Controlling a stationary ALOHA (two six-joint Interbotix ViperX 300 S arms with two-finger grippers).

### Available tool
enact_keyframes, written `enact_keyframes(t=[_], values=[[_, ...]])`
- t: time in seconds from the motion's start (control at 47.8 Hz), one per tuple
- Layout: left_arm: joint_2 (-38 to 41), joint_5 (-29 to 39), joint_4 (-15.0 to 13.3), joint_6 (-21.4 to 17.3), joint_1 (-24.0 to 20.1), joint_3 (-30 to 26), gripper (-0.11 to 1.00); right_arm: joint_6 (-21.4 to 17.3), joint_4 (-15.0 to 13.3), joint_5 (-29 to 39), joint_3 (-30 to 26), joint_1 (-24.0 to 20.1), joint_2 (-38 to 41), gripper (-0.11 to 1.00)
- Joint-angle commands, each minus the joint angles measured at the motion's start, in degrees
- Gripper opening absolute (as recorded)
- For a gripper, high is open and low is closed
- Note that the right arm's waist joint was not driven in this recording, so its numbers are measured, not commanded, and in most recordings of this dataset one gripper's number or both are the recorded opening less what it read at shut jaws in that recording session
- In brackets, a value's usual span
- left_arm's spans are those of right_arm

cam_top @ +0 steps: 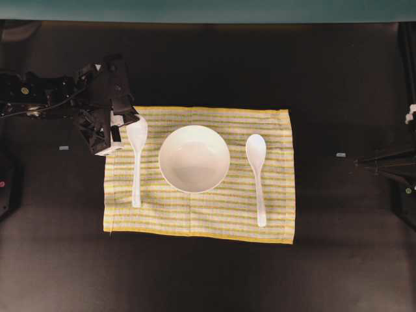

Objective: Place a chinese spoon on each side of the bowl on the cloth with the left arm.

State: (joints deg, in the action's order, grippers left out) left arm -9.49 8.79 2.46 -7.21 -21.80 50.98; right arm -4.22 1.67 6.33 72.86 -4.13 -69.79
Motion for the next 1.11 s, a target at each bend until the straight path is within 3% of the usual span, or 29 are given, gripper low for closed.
enact_keyframes(t=[0.0, 0.419, 0.482, 0.67, 0.754, 0.921, 1.089], values=[[1.2, -1.2, 0.2, 1.2, 0.0, 0.6, 0.06, 0.0, -0.1, 0.4, -0.4, 0.0, 0.4, 0.0], [5.0, -10.5, 0.2, 2.5, 2.8, 4.1, 0.08, -0.1, -0.2, 1.6, -0.3, 0.0, 0.1, 0.0], [5.3, -10.7, 0.2, 2.5, 3.4, 4.0, 0.17, 0.1, -0.1, 1.5, -0.1, 0.0, 0.0, 0.0], [5.7, -12.4, 0.2, 2.5, 4.6, 3.6, 0.7, 0.0, -0.1, 1.2, 0.2, 0.0, 0.0, 0.0], [5.6, -12.6, 0.2, 2.5, 5.0, 3.3, 0.86, -0.3, -0.1, 1.2, 0.4, 0.0, 0.0, 0.0], [2.4, -12.0, 0.2, 2.5, 7.8, 1.0, 0.87, -0.3, -0.2, 1.7, 0.4, 0.0, 0.0, 0.0], [-8.1, -8.7, 0.2, 2.8, 13.1, -1.0, 0.87, -0.4, -0.1, 2.3, 1.1, 0.0, 0.0, 0.0]])
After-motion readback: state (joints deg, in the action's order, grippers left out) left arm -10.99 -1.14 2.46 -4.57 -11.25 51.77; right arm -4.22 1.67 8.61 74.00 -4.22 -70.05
